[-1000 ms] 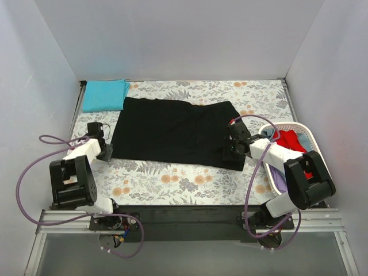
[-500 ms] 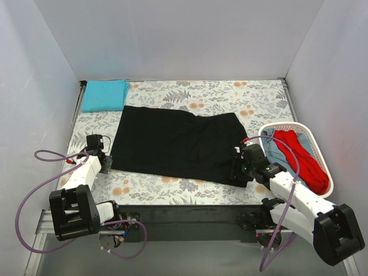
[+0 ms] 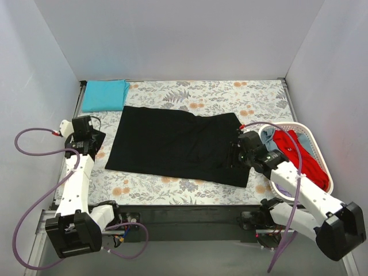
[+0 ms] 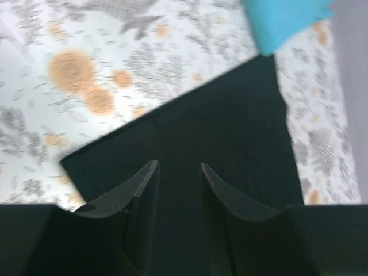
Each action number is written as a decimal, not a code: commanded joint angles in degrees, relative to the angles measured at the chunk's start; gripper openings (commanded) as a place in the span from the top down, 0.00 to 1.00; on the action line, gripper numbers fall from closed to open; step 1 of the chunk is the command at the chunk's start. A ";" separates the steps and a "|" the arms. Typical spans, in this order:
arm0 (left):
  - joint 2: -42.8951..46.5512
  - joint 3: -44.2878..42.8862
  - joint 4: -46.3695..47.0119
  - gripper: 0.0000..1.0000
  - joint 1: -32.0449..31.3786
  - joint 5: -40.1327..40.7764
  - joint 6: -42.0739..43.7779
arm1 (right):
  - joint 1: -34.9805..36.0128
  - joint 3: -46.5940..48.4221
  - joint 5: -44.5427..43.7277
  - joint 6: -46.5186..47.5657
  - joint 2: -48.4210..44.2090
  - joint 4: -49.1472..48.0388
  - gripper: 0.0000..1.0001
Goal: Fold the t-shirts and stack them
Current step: Fold the tshirt
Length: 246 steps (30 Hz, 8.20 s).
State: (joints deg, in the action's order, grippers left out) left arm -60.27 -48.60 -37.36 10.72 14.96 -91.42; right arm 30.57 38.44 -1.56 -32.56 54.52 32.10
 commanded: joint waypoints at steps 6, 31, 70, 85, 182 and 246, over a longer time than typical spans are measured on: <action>-4.06 0.96 6.76 0.75 -17.57 -6.07 0.37 | 5.20 2.44 -6.43 -0.49 10.25 -4.93 0.44; -9.34 25.66 16.89 0.86 -28.30 -7.13 -17.39 | 5.73 -14.09 -4.24 -7.79 -0.29 -1.61 0.42; -44.49 -15.38 36.05 0.67 -52.20 -35.62 13.55 | -13.69 8.76 -0.64 9.18 19.39 -5.38 0.38; -44.93 -15.21 33.94 0.69 -53.88 -29.64 14.51 | -14.31 6.65 0.86 9.53 21.68 -8.54 0.39; -42.74 -9.23 40.18 1.00 -53.96 -27.45 11.61 | -14.75 6.74 1.12 12.34 24.49 -17.94 0.88; -40.28 -4.67 12.40 0.83 -20.48 -0.80 -5.96 | 9.25 14.65 -0.37 8.21 40.22 -20.23 0.36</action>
State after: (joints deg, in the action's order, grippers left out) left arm -101.16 -57.49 -17.56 -10.13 14.44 -95.74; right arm 39.27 53.78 -1.74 -23.79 94.87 14.09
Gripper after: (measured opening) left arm 0.166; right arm 0.635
